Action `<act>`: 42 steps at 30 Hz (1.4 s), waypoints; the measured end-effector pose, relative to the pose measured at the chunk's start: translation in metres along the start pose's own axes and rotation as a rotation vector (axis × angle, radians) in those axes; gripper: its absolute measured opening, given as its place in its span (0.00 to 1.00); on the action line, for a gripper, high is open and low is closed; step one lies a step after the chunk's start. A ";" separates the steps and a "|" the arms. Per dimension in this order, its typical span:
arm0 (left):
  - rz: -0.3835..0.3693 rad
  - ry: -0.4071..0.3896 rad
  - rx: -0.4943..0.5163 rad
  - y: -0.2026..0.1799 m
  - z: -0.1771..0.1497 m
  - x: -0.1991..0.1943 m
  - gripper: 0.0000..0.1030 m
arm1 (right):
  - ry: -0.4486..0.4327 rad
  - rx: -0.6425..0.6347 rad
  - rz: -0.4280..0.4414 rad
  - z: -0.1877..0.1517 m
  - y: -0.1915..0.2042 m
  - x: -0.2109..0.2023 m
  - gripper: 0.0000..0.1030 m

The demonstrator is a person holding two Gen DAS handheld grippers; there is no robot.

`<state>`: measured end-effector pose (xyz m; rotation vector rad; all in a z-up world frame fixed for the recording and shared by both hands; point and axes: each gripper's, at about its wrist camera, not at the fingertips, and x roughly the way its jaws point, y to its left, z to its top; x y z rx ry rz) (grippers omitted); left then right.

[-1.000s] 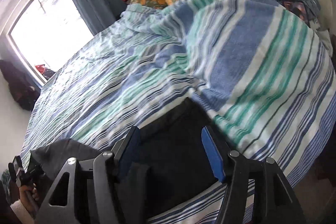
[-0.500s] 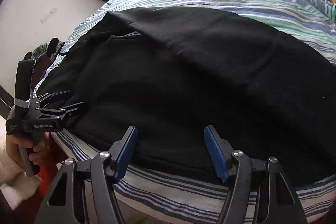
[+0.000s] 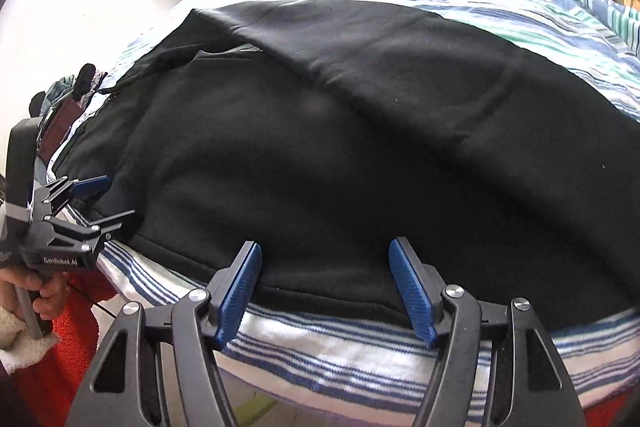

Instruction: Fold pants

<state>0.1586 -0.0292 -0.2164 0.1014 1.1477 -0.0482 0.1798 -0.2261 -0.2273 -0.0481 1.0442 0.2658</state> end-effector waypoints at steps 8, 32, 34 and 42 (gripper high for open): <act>0.019 0.004 0.000 -0.006 -0.002 0.001 1.00 | 0.003 0.004 0.003 -0.001 -0.002 0.001 0.65; 0.028 -0.014 0.000 -0.010 -0.006 -0.004 1.00 | -0.001 0.000 0.016 -0.001 -0.004 0.001 0.65; 0.028 -0.014 0.000 -0.010 -0.006 -0.004 1.00 | -0.001 0.001 0.016 -0.001 -0.004 0.001 0.65; 0.029 -0.014 0.000 -0.010 -0.006 -0.004 1.00 | -0.003 0.000 0.022 0.000 -0.004 0.000 0.66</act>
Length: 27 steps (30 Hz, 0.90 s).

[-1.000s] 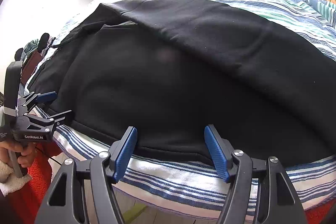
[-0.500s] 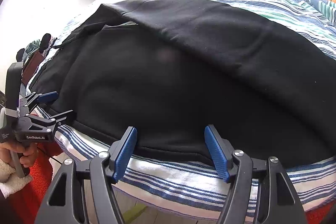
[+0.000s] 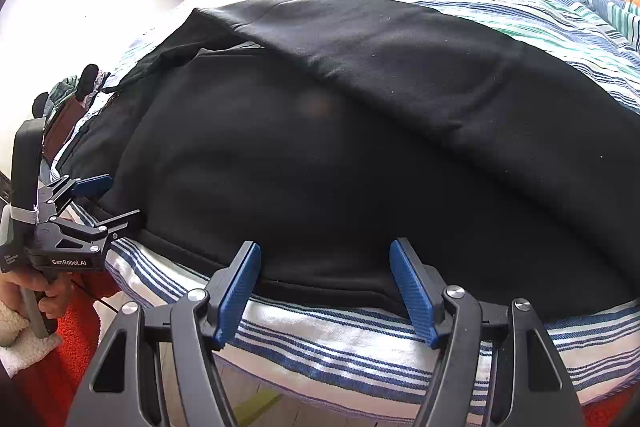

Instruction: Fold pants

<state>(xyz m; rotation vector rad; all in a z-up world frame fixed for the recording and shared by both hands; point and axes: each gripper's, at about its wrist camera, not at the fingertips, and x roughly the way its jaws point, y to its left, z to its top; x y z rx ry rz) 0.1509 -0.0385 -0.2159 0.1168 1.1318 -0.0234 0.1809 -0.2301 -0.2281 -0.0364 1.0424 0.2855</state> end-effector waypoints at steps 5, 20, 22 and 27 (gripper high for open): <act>0.000 0.000 0.000 0.000 0.000 0.000 1.00 | -0.002 0.000 0.006 0.000 -0.001 0.000 0.66; 0.010 -0.003 0.002 -0.002 0.002 0.000 1.00 | -0.135 0.414 0.172 -0.004 -0.081 -0.032 0.58; 0.011 -0.002 0.001 -0.002 0.003 0.000 1.00 | -0.178 0.547 0.208 -0.012 -0.107 -0.039 0.51; 0.020 -0.006 0.002 -0.003 0.004 0.001 1.00 | -0.291 0.668 0.169 -0.018 -0.135 -0.062 0.51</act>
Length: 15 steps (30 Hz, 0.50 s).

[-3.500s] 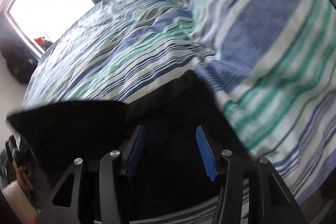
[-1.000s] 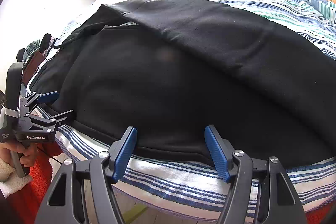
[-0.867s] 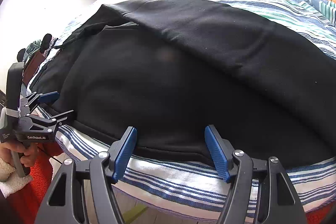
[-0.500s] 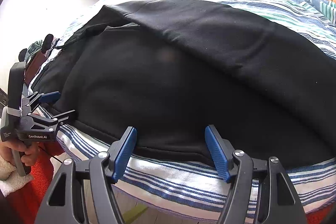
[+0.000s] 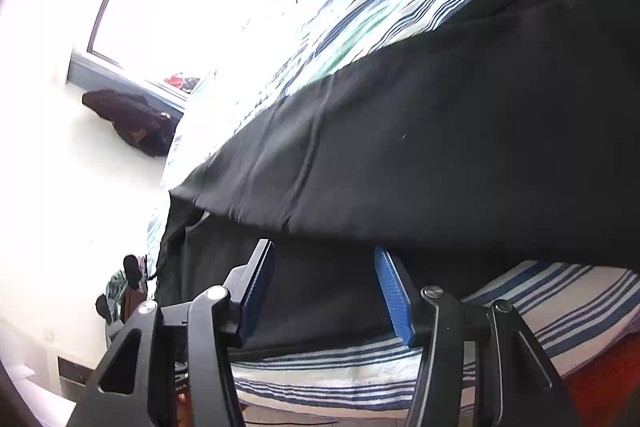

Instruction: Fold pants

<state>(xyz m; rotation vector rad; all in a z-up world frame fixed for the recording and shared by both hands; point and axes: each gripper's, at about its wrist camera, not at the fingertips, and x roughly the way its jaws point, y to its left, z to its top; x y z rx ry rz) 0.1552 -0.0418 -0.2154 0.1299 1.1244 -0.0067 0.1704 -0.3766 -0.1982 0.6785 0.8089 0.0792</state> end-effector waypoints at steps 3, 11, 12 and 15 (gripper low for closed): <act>0.000 -0.001 0.000 0.000 0.000 0.001 1.00 | -0.069 0.037 -0.047 0.009 -0.007 -0.014 0.52; 0.007 -0.004 -0.001 0.000 0.000 0.001 1.00 | -0.195 0.167 -0.090 0.024 -0.034 -0.037 0.52; 0.009 -0.005 -0.001 0.000 0.000 0.001 1.00 | -0.198 0.176 -0.090 0.024 -0.036 -0.037 0.52; 0.012 -0.006 -0.002 0.000 0.001 0.002 1.00 | -0.201 0.192 -0.087 0.025 -0.040 -0.037 0.51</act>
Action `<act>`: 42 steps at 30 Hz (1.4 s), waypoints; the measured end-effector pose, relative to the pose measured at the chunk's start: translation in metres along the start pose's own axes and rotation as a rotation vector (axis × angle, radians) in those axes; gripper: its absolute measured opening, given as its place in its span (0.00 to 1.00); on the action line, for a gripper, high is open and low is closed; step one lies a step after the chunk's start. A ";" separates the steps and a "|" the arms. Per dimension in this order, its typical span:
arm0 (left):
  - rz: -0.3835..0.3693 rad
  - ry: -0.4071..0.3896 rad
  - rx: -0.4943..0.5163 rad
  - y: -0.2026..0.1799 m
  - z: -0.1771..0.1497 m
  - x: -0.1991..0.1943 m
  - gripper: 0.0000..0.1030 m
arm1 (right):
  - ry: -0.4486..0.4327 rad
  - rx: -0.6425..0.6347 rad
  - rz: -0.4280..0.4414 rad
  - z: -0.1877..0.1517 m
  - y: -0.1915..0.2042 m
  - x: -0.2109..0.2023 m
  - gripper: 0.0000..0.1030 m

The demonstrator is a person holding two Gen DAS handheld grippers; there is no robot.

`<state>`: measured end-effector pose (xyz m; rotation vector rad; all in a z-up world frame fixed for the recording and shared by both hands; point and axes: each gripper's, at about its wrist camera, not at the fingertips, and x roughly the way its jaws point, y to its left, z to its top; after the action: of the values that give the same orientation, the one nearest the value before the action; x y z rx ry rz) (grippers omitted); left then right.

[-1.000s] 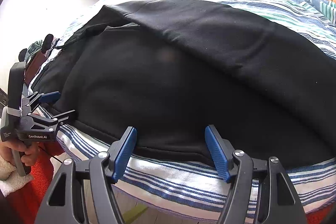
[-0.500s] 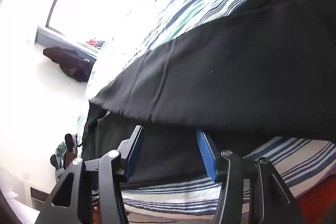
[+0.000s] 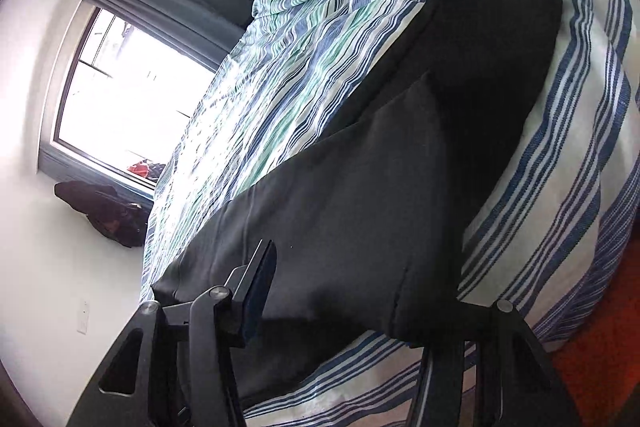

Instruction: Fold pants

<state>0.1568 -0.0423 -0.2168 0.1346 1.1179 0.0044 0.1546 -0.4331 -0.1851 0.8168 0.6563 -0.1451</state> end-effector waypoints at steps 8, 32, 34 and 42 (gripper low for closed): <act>0.004 -0.006 -0.001 0.000 0.001 0.001 1.00 | 0.006 0.014 -0.034 0.001 -0.016 -0.001 0.12; 0.011 -0.004 -0.005 0.002 0.005 0.003 1.00 | 0.027 -0.013 -0.060 0.001 -0.017 -0.008 0.14; -0.008 0.015 -0.019 0.003 0.009 0.000 1.00 | 0.017 -0.023 -0.040 0.003 -0.014 -0.012 0.11; -0.406 -0.069 -0.502 0.101 0.105 -0.013 0.99 | -0.049 -0.270 0.192 0.014 0.061 -0.069 0.06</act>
<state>0.2515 0.0454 -0.1485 -0.5372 1.0286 -0.0806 0.1289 -0.4094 -0.0989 0.6091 0.5343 0.0964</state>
